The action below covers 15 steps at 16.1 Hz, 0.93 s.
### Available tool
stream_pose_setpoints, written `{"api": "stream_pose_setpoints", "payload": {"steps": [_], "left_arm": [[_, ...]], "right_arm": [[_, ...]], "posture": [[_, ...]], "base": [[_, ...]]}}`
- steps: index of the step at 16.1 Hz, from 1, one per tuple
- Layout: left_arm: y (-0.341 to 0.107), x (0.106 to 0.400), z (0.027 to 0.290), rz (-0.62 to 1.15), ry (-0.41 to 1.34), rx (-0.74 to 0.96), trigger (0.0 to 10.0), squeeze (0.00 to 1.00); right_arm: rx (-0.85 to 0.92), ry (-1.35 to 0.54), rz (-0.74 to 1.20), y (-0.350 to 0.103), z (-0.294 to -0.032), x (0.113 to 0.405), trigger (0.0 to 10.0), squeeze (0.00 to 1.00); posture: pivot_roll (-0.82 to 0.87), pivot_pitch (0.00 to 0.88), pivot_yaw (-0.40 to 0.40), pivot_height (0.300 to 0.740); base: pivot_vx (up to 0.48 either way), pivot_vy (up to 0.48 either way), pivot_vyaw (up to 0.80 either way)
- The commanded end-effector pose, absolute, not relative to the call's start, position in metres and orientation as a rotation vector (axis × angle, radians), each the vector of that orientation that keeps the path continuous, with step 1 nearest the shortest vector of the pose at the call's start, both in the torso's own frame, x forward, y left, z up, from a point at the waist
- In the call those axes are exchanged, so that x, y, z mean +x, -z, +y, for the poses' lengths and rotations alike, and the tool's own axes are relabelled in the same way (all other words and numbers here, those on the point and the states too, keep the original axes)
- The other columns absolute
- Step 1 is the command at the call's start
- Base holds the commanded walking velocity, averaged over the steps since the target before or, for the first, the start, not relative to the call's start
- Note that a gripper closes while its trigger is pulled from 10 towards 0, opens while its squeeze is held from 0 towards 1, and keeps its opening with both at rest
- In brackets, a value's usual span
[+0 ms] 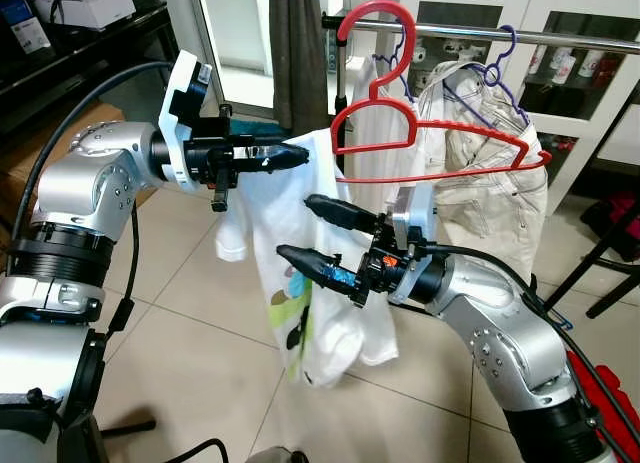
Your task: Hang hanger
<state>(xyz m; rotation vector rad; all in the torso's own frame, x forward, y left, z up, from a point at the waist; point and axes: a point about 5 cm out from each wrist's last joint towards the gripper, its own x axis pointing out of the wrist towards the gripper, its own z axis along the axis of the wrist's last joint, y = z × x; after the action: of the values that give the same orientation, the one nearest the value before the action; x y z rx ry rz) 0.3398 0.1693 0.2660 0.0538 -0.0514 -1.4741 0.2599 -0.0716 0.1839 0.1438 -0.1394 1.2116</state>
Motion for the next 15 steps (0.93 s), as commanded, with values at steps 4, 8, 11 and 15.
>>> {"api": "stream_pose_setpoints", "payload": {"steps": [4, 8, 11, 15], "left_arm": [[-0.280, 0.338, 0.173, -0.091, 1.470, 0.088, 0.0, 0.00], [-0.281, 0.336, 0.171, -0.089, 1.495, 0.078, 0.0, 0.00], [-0.282, 0.335, 0.167, -0.097, 1.507, 0.070, 0.0, 0.00], [-0.282, 0.337, 0.168, -0.096, 1.492, 0.077, 0.0, 0.00]], "right_arm": [[0.116, -1.245, -0.174, -0.192, -0.087, 0.256, 10.0, 0.00], [0.091, -1.174, -0.148, -0.187, -0.105, 0.263, 10.0, 0.00], [0.089, -1.162, -0.140, -0.185, -0.101, 0.267, 10.0, 0.00], [0.123, -1.236, -0.162, -0.188, -0.089, 0.262, 10.0, 0.00]], "posture": [[-0.09, 0.000, 0.092, 0.740], [-0.09, 0.000, 0.094, 0.740], [-0.09, 0.000, 0.095, 0.740], [-0.09, 0.000, 0.098, 0.740]], "base": [[0.000, 0.000, 0.00], [0.000, 0.000, 0.00], [0.000, 0.000, 0.00], [0.000, 0.000, 0.00]]}}
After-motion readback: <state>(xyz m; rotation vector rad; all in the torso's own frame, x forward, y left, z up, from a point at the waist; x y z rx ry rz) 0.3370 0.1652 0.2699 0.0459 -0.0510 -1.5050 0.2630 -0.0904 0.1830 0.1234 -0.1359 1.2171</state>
